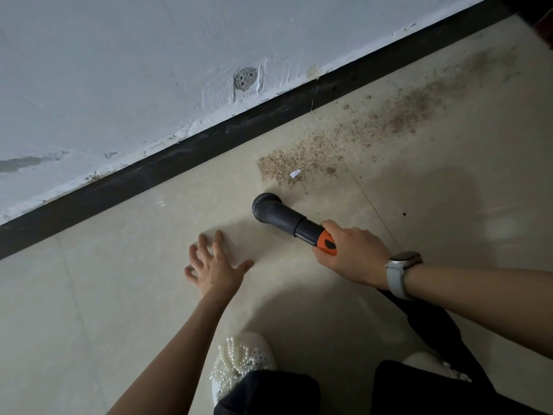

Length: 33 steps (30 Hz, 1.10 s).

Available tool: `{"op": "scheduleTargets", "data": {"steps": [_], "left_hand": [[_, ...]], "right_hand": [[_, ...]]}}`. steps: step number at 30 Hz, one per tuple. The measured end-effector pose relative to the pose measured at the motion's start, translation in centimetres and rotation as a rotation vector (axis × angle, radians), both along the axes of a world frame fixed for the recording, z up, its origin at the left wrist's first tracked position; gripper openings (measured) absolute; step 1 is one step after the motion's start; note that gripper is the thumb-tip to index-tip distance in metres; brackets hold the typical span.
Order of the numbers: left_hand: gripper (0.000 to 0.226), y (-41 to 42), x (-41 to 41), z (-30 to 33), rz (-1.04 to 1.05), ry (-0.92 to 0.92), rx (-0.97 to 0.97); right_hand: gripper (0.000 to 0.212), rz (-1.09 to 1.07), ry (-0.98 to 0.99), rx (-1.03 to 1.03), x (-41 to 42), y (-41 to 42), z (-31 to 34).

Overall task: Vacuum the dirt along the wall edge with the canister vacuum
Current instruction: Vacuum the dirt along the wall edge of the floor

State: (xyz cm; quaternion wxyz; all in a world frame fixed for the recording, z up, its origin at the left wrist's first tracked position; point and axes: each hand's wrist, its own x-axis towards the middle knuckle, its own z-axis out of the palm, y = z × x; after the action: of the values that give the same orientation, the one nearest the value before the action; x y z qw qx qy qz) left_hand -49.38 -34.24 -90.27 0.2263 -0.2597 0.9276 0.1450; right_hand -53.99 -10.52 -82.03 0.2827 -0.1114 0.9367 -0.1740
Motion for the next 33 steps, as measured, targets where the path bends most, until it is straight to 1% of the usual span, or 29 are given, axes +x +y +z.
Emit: {"op": "scheduleTargets", "data": {"steps": [5,10,15,17,21,23,26,28,30,33], "left_hand": [[0.094,0.0,0.2,0.0,0.007,0.013,0.000],[0.094,0.0,0.0,0.1,0.027,0.031,0.016],[0.093,-0.4,0.2,0.4,0.021,0.034,0.026],[0.092,-0.6,0.3,0.5,0.022,0.032,0.040],[0.089,-0.3,-0.3,0.9,0.018,0.019,0.037],[0.086,0.1,-0.7,1.2,0.009,0.021,0.040],[0.084,0.4,-1.1,1.4,0.044,0.047,0.073],[0.084,0.5,-1.0,1.5,0.073,0.058,0.093],[0.085,0.5,-1.0,1.6,0.078,0.048,0.091],[0.084,0.6,-1.2,1.7,0.054,0.017,0.071]], "right_hand": [[0.027,0.102,0.015,-0.038,-0.8,-2.2,-0.5],[0.025,0.074,0.061,-0.043,-3.2,-4.0,-0.5],[0.028,0.194,0.021,-0.102,-0.4,-4.6,-1.0],[0.031,0.156,0.022,-0.078,0.1,-3.2,-0.9],[0.033,-0.061,0.031,-0.005,-0.6,0.8,-0.6],[0.035,-0.118,0.049,0.023,-0.2,2.3,-0.3],[0.036,-0.052,0.007,0.010,1.7,2.6,-0.2],[0.033,0.035,-0.031,-0.023,2.9,2.0,-0.3],[0.031,0.079,-0.050,-0.050,3.4,1.7,-0.4],[0.035,0.001,-0.037,-0.021,3.0,2.9,0.0]]}}
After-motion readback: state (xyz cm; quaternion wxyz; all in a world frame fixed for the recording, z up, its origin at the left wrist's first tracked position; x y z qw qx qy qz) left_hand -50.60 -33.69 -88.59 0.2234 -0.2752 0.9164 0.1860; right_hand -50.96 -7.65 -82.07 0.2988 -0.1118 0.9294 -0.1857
